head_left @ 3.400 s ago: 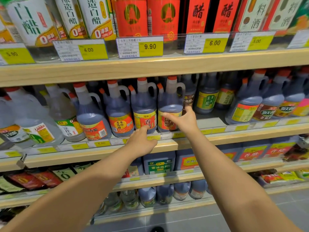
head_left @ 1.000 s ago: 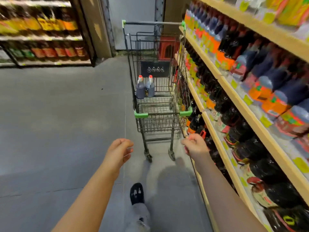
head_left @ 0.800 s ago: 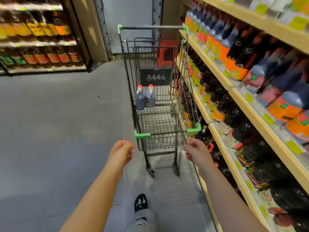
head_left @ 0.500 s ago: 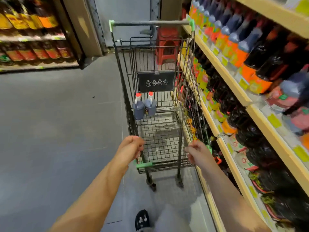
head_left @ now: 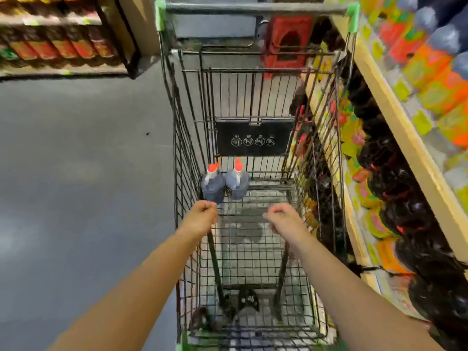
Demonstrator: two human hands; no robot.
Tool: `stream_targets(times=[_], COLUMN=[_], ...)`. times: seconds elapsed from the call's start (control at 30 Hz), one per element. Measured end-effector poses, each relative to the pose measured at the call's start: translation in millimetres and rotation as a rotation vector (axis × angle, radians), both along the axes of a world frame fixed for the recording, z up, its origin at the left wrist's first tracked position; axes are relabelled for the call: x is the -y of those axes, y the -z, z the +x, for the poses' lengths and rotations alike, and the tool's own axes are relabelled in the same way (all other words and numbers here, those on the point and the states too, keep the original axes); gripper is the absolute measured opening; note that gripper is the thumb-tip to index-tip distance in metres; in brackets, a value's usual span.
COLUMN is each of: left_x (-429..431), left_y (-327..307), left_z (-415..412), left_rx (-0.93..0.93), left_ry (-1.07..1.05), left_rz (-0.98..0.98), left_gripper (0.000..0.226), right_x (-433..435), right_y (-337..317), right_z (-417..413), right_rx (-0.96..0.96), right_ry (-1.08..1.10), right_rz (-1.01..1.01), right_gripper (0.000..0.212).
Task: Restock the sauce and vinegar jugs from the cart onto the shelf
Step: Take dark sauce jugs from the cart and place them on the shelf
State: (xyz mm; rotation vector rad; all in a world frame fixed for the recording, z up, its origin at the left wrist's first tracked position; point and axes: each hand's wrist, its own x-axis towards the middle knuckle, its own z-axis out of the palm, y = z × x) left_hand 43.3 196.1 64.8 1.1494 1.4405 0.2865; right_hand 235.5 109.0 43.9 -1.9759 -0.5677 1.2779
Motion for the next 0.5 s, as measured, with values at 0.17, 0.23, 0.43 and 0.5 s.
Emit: stream_targets(times=[0.17,0.23,0.43,0.5], left_x=[-54,-75,-121,-126], left_y=[54,77,137,152], left_z=[33,43,50,50], left_rx=[-0.072,-0.087,-0.398,-0.448], left_ry=[0.018,-0.058,-0.061,-0.034], left_rz=[0.007,0.044,0.127,0.115], left_gripper=[0.028,0.031,0.044,0.039], right_x=[-63,-80,-113,-122], right_y=[48,64,97,105], right_z=[-2,-3,-4,-5], right_rx=[-0.071,-0.104,-0.102,-0.076], right_ry=[-0.009,0.017,0.110,0.102], right_rz=[-0.075,-0.108,-0.123,-0.125], right_gripper=[0.010,0.012,0.024,0.024])
